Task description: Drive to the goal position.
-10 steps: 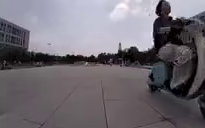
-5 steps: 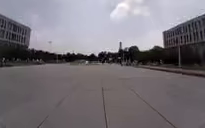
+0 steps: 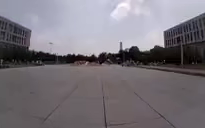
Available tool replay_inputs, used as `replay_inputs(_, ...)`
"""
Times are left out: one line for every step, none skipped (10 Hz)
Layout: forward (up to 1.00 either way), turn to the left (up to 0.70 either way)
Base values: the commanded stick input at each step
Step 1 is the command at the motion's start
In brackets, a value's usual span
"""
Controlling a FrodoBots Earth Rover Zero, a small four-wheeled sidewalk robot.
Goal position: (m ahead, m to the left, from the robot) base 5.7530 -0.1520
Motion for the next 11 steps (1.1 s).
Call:
replay_inputs(0.7,-0.13)
replay_inputs(0.7,-0.13)
replay_inputs(0.7,-0.12)
replay_inputs(0.7,-0.11)
replay_inputs(0.7,-0.09)
replay_inputs(0.7,0.0)
replay_inputs(0.7,0.0)
replay_inputs(0.7,0.0)
replay_inputs(0.7,0.0)
replay_inputs(0.7,0.0)
replay_inputs(0.7,0.0)
